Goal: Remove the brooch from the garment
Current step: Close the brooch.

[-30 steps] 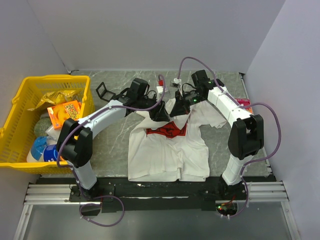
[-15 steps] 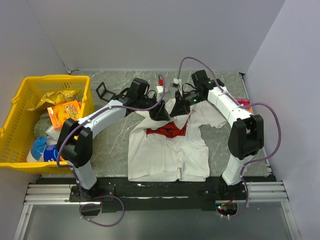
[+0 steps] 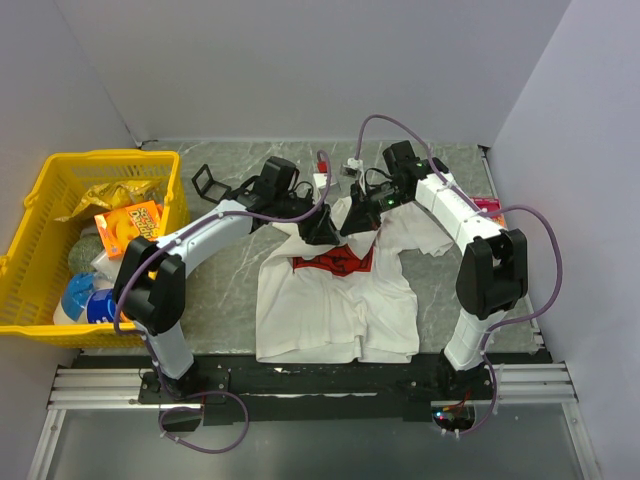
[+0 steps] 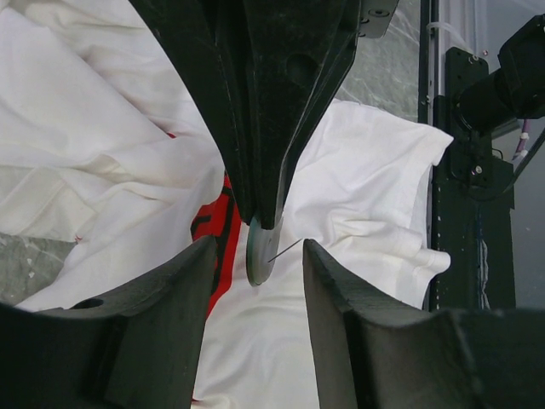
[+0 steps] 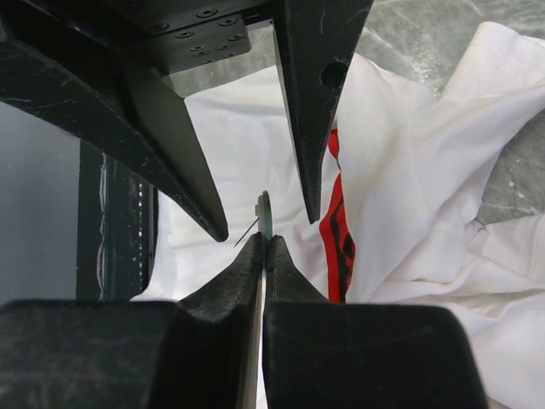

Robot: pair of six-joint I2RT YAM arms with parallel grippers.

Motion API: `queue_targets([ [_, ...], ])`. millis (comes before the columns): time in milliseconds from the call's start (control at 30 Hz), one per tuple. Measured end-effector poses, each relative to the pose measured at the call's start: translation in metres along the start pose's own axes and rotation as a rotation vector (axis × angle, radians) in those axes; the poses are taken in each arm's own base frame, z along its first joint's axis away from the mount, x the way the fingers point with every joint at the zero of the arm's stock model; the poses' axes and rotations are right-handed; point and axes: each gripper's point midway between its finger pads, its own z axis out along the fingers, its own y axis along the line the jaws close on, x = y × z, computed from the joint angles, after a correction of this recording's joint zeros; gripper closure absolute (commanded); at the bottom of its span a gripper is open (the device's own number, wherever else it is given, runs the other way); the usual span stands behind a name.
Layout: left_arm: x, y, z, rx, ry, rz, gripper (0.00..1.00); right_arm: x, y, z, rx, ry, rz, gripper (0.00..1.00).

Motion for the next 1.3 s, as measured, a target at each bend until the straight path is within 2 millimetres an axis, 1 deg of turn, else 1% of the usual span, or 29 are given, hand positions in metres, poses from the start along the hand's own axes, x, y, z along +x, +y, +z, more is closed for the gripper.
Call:
queue_targets([
  [167, 0.0039, -0.0030, -0.0002, 0.019, 0.010, -0.007, 0.50, 0.0005, 0.0040, -0.0017, -0.020, -0.009, 0.001, 1.00],
  [500, 0.0048, -0.0049, 0.0009, 0.035, 0.009, -0.011, 0.52, -0.0014, 0.0088, -0.0035, -0.046, -0.030, 0.008, 1.00],
  [733, 0.0038, -0.0058, 0.0010, 0.038, 0.006, -0.020, 0.64, -0.0017, 0.0083, -0.0034, -0.045, -0.031, 0.005, 1.00],
  [1067, 0.0024, -0.0063, 0.0013, 0.040, 0.001, -0.031, 0.67, -0.0024, 0.0067, -0.0041, -0.041, -0.034, 0.005, 1.00],
  [1300, -0.0010, -0.0043, 0.0018, 0.031, -0.011, -0.030, 0.67, -0.0024, 0.0063, -0.0043, -0.039, -0.035, 0.004, 1.00],
])
